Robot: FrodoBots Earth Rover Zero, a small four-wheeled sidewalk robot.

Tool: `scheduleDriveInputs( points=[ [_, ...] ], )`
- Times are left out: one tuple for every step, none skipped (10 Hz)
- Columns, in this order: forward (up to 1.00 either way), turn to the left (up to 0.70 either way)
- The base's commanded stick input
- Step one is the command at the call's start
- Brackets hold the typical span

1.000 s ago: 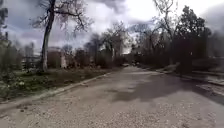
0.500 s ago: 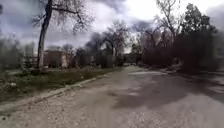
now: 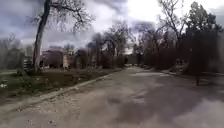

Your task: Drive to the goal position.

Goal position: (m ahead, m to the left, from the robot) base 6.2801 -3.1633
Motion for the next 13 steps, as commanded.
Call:
scheduleDriveInputs(
  points=[
    [0.7, 0.0],
    [0.7, 0.0],
    [0.7, 0.0],
    [0.7, 0.0],
    [0.7, 0.0],
    [0.7, 0.0],
    [0.7, 0.0],
    [0.7, -0.16],
    [0.7, -0.27],
    [0.7, -0.27],
    [0.7, -0.27],
    [0.7, -0.27],
    [0.7, -0.27]
  ],
)
